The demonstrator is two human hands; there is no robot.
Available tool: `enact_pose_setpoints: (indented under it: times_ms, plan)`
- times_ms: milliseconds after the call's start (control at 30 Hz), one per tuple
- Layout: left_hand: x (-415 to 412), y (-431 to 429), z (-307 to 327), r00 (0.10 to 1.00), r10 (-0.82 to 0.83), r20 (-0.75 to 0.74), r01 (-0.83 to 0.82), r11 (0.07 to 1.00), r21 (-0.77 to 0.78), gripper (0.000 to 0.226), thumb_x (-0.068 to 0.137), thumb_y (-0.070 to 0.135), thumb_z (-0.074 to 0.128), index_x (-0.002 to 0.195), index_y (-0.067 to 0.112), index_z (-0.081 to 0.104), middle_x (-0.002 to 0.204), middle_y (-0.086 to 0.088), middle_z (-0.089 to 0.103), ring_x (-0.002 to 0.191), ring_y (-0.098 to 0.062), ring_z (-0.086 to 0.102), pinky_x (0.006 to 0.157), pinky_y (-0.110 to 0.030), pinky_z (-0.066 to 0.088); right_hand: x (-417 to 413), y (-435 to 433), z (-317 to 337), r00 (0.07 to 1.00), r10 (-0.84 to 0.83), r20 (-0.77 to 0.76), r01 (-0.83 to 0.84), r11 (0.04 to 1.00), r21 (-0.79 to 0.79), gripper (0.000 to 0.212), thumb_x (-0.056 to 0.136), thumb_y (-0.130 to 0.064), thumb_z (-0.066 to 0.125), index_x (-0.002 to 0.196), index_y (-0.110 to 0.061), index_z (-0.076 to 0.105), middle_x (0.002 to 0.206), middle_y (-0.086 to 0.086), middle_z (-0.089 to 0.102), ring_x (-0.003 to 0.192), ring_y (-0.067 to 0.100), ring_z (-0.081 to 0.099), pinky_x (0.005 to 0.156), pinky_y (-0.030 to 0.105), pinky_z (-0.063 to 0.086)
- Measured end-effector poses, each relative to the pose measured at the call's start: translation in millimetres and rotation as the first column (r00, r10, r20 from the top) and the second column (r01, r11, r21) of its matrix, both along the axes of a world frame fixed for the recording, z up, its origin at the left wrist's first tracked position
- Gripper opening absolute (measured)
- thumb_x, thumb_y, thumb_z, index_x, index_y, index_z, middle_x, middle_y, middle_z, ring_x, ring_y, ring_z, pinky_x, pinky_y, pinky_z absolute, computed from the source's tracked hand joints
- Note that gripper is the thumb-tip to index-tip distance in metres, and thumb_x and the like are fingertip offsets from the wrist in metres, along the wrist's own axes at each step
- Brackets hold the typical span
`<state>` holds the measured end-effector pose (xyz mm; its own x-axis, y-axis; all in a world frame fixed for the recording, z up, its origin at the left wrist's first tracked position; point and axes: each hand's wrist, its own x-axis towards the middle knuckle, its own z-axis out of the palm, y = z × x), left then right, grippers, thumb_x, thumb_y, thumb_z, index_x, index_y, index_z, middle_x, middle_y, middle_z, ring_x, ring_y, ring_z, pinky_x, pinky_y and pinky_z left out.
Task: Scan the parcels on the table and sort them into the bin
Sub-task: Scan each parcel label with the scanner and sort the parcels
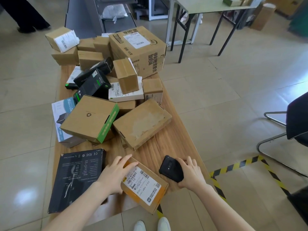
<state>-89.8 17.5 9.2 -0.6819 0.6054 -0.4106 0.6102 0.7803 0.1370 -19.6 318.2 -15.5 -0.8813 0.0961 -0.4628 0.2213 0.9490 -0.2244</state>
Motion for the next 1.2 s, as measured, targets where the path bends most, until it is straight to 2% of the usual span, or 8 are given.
enact_pose_setpoints:
  times_ms: [133,300,433,533,700,867,1067,1200]
  plan:
    - [1,-6,-6,1.000,-0.012,-0.024,0.012,1.000,0.002,0.113,0.066,0.030,0.080,0.151,0.036,0.006,0.158,0.002,0.000,0.146,-0.025,-0.001,0.109,-0.043,0.038,4,2,0,1.000,-0.029,-0.007,0.029,0.999,-0.017,0.098,0.063,-0.036,0.083,0.145,-0.027,0.030,0.131,-0.001,0.033,0.118,0.020,0.035,0.096,0.033,0.047]
    - [0,-12,-10,0.999,0.002,0.033,-0.005,0.997,0.078,0.113,0.068,0.016,0.079,0.151,0.035,0.006,0.154,0.004,-0.003,0.147,-0.021,0.003,0.082,-0.026,0.056,7,1,0,0.998,-0.059,-0.021,0.059,0.998,-0.008,0.088,0.061,-0.037,0.084,0.136,-0.019,0.041,0.120,-0.002,0.037,0.111,0.017,0.038,0.087,0.028,0.050]
    - [3,-13,-3,0.999,0.002,0.040,-0.006,0.995,0.096,0.118,0.059,0.028,0.083,0.151,0.031,0.010,0.151,0.001,0.003,0.142,-0.020,0.017,0.092,-0.026,0.051,13,5,7,0.997,-0.071,-0.029,0.072,0.997,0.030,0.079,0.059,-0.041,0.082,0.127,-0.020,0.047,0.113,-0.002,0.039,0.106,0.017,0.040,0.079,0.025,0.046]
    - [7,-15,3,0.999,0.007,0.044,-0.014,0.989,0.145,0.114,0.058,0.037,0.081,0.150,0.029,0.013,0.150,0.001,0.006,0.143,-0.020,0.014,0.099,-0.026,0.047,23,14,20,0.991,-0.109,-0.074,0.112,0.993,0.035,0.082,0.058,-0.043,0.079,0.129,-0.022,0.045,0.111,-0.002,0.042,0.106,0.019,0.044,0.080,0.027,0.046]
    - [19,-18,23,0.995,0.098,0.018,-0.100,0.969,0.228,0.109,0.057,0.044,0.077,0.147,0.028,0.018,0.147,0.003,0.008,0.140,-0.020,0.019,0.095,-0.028,0.049,20,30,57,0.984,-0.123,-0.132,0.120,0.992,-0.031,0.083,0.057,-0.048,0.077,0.128,-0.022,0.044,0.110,-0.003,0.045,0.105,0.020,0.050,0.082,0.030,0.045]
    - [41,-16,47,0.960,0.281,0.004,-0.269,0.914,0.305,0.103,0.060,0.045,0.080,0.145,0.030,0.022,0.147,0.004,0.005,0.138,-0.018,0.018,0.099,-0.025,0.046,2,32,84,0.991,0.053,-0.125,-0.066,0.993,-0.101,0.081,0.053,-0.043,0.073,0.127,-0.029,0.042,0.108,-0.008,0.044,0.098,0.014,0.049,0.080,0.030,0.046]
    - [67,5,73,0.908,0.413,-0.069,-0.377,0.878,0.295,0.098,0.066,0.039,0.083,0.144,0.032,0.024,0.149,0.005,-0.001,0.140,-0.017,0.018,0.105,-0.027,0.042,-3,29,95,0.931,0.358,-0.070,-0.360,0.932,-0.025,0.068,0.055,-0.048,0.075,0.110,-0.030,0.042,0.100,-0.009,0.040,0.091,0.012,0.044,0.072,0.027,0.042]
    - [84,22,81,0.865,0.489,-0.111,-0.446,0.852,0.273,0.096,0.067,0.038,0.083,0.143,0.032,0.025,0.151,0.004,0.001,0.143,-0.018,0.013,0.107,-0.030,0.039,-3,37,99,0.897,0.438,-0.063,-0.439,0.898,-0.009,0.064,0.056,-0.049,0.078,0.103,-0.032,0.038,0.099,-0.010,0.039,0.092,0.013,0.045,0.075,0.029,0.044]
